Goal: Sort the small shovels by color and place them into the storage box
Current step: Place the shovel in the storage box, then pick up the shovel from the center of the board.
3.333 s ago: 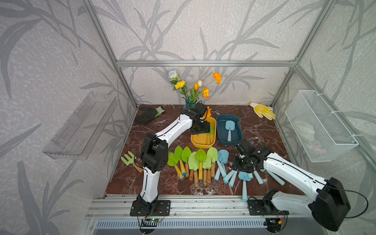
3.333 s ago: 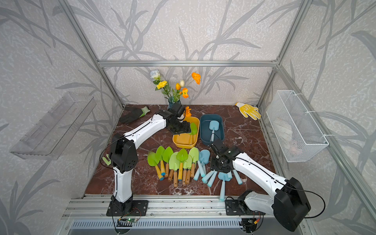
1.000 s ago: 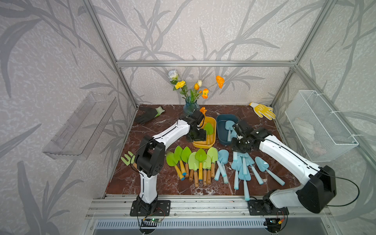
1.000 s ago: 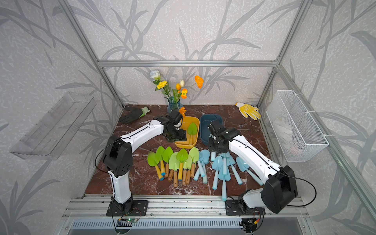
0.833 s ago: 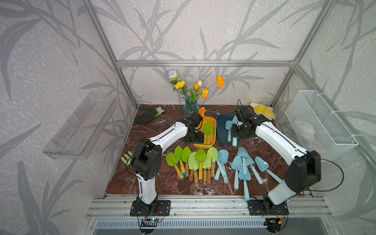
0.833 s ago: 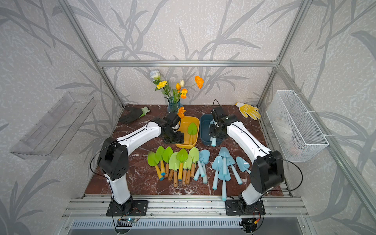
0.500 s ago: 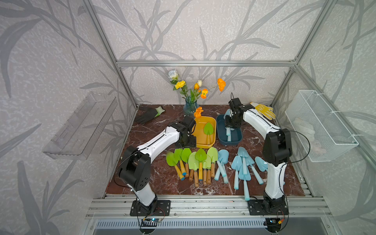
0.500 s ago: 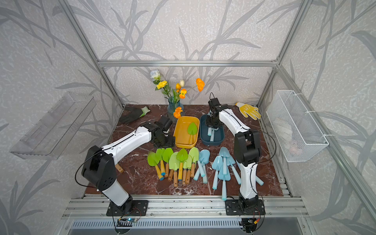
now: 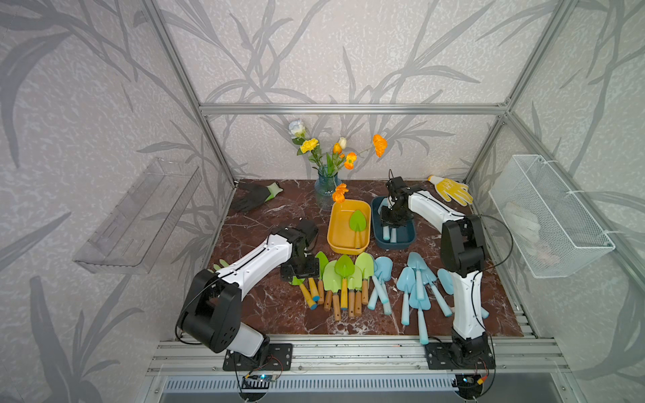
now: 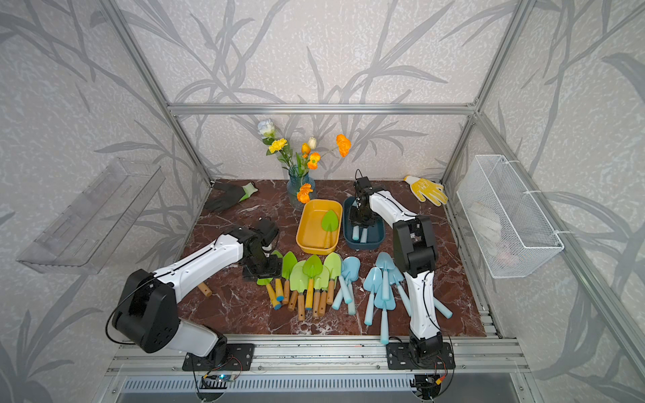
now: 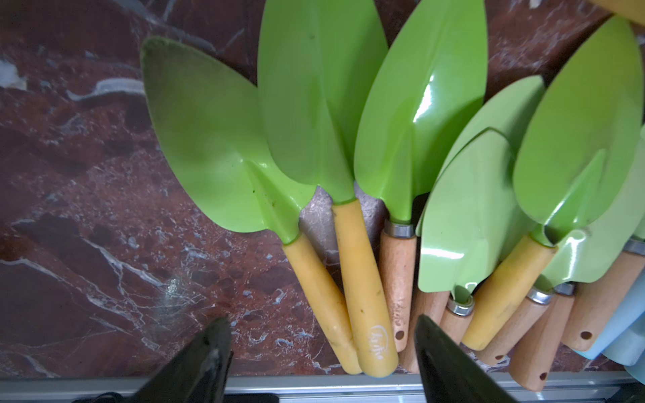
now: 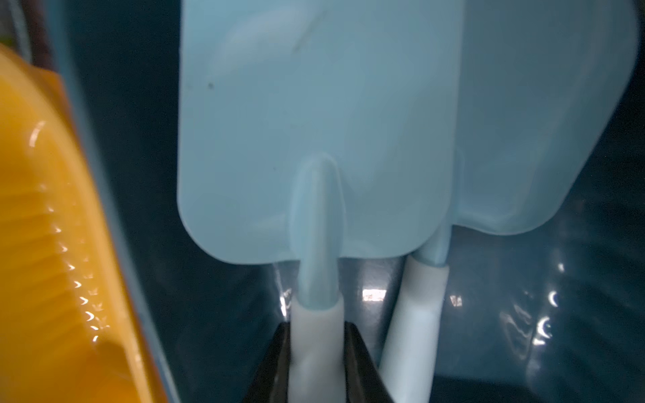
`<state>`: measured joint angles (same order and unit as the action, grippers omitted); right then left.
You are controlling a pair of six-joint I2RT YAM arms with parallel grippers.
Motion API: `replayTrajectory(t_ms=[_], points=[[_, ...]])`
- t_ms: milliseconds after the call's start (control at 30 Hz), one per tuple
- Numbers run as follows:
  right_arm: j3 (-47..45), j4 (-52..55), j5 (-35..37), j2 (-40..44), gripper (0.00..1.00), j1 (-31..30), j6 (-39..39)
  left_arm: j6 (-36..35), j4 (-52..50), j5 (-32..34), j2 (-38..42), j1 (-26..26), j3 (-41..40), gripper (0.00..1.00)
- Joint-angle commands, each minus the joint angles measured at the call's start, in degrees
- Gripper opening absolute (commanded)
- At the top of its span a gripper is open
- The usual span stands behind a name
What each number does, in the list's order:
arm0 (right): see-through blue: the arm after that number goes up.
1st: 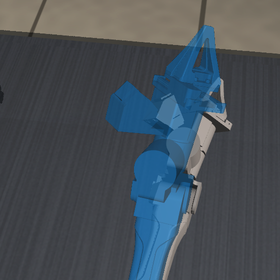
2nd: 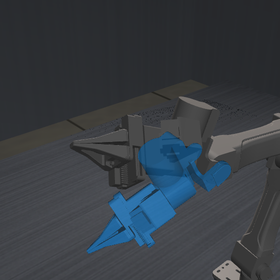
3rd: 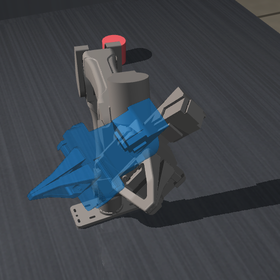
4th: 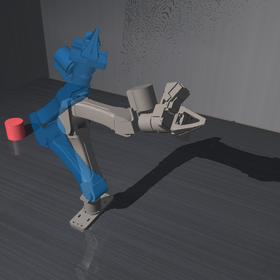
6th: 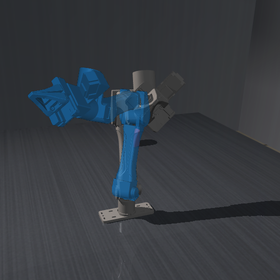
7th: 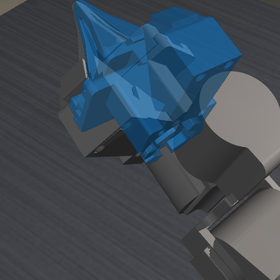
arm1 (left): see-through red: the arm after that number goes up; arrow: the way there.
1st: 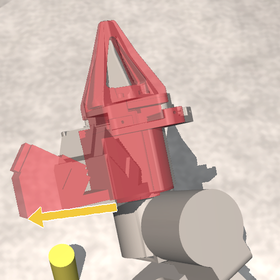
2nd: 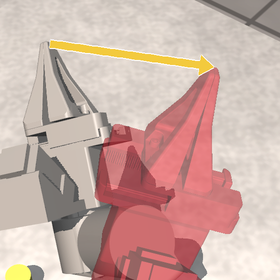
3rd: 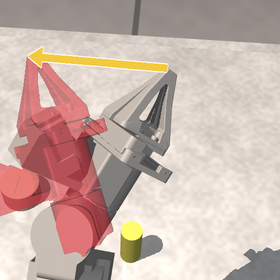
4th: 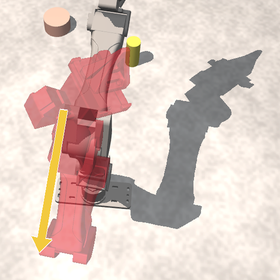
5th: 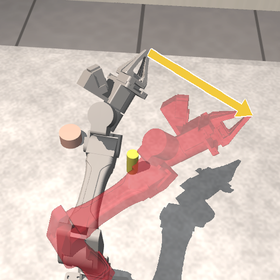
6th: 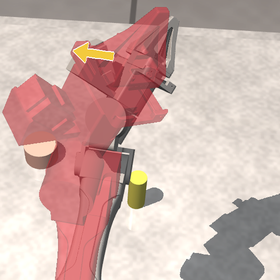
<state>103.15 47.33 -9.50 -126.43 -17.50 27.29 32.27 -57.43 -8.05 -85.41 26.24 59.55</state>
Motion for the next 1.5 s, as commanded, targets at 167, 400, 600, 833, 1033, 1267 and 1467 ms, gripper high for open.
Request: replayTrajectory(t_ms=[167, 400, 600, 833, 1033, 1267, 1467], points=[[-2.69, -1.98, 0.27, -0.74, 0.25, 0.62, -0.99, 2.11, 0.19, -2.75, -0.53, 0.06, -1.01, 0.82], [-2.26, -1.49, 0.27, -0.31, 0.42, 0.6, -1.29, 2.71, 0.97, -2.96, -1.61, 0.05, -1.04, 0.82], [-3.34, -1.85, 1.79, 3.66, 0.44, 0.61, -2.28, 3.5, 1.34, -3.43, -1.92, 0.21, -1.23, 0.81], [-5.87, -2.42, 1.92, 8.08, 0.44, 0.59, -2.77, 4.66, 2.38, -4.15, -3.29, 0.83, -1.7, 0.74], [-8.17, -2.6, 1.36, 8.53, 0.44, 0.63, -3.03, 4.99, 3.04, -3.69, -6.28, 0.94, -1.16, 0.66], [-10.75, -4.0, 1.0, 9.27, 0.44, 0.62, -2.72, 4.73, 1.18, -2.68, -11.03, 1.0, -0.23, 0.55], [-14.04, -5.93, 0.27, 10.09, 0.44, 0.67, -1.89, 3.58, 0.15, -2.24, -13.63, 1.0, 1.21, 0.38]])
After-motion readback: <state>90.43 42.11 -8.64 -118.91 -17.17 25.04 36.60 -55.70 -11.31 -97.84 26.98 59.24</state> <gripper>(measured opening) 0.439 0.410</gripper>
